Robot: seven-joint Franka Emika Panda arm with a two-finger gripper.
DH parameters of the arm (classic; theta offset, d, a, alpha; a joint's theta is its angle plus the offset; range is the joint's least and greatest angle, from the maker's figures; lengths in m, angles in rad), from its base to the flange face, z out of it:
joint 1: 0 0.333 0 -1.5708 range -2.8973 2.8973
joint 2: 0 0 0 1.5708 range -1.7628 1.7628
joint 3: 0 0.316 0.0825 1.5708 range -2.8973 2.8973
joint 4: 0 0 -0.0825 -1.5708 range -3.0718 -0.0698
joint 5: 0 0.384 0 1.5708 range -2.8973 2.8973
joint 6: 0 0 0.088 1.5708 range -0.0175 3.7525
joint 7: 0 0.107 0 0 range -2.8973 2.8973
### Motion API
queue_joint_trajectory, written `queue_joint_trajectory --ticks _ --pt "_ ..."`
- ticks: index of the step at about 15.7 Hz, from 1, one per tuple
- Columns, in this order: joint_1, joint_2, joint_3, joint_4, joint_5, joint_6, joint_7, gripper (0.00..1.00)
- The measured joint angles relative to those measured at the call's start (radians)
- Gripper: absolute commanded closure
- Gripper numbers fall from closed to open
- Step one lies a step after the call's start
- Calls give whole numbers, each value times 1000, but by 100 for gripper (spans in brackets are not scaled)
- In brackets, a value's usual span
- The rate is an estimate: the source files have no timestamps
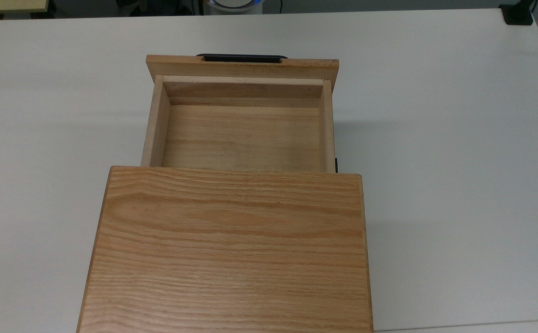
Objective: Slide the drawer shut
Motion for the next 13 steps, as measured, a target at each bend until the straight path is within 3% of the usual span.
queue_joint_trajectory --ticks 3,4,5,8,10,13 --pt "0 0 1 0 0 0 -2 2" --pt "0 1 2 0 0 0 -2 8" --pt "0 1 3 0 0 0 -3 17" --pt "1 4 14 -1 0 0 -7 59" --pt "3 6 18 -3 0 0 -26 80" --pt "6 8 20 -10 2 0 -60 99"
